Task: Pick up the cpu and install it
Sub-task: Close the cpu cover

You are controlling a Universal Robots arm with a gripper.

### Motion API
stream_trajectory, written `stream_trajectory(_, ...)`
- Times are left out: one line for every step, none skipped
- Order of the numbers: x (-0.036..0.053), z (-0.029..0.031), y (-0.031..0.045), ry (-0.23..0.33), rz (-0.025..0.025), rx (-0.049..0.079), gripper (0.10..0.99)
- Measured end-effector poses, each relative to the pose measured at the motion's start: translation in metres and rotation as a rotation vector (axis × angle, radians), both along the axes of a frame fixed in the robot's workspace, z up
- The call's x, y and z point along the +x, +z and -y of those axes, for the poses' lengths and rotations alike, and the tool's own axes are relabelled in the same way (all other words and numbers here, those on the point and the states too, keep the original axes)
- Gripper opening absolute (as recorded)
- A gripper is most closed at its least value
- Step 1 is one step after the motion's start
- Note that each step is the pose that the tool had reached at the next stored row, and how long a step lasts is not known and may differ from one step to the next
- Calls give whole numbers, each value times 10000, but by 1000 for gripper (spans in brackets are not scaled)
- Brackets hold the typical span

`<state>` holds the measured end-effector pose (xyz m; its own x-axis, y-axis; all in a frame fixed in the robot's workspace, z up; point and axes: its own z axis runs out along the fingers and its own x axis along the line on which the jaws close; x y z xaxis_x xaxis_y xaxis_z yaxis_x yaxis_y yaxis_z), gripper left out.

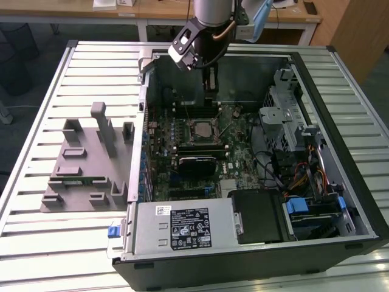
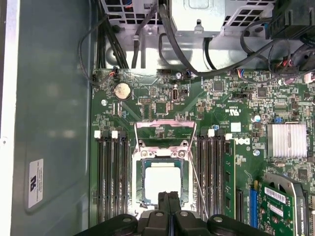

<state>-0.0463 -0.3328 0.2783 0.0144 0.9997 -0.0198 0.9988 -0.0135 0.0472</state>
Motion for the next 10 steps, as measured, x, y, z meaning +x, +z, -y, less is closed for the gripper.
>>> stream_trajectory(8,0,0,1,-1,0,106)
stream_trajectory(16,0,0,1,0,0,106)
stream_trajectory(23,0,0,1,0,1,106)
stream_trajectory(31,0,0,1,0,1,106)
stream_trajectory(40,0,0,1,-1,1,106)
stream_trajectory(49,0,0,1,0,1,106)
stream_trajectory(56,0,0,1,0,1,106)
stream_trajectory(64,0,0,1,0,1,106)
stream_trajectory(73,0,0,0,0,1,106)
stream_trajectory(82,0,0,0,0,1,106)
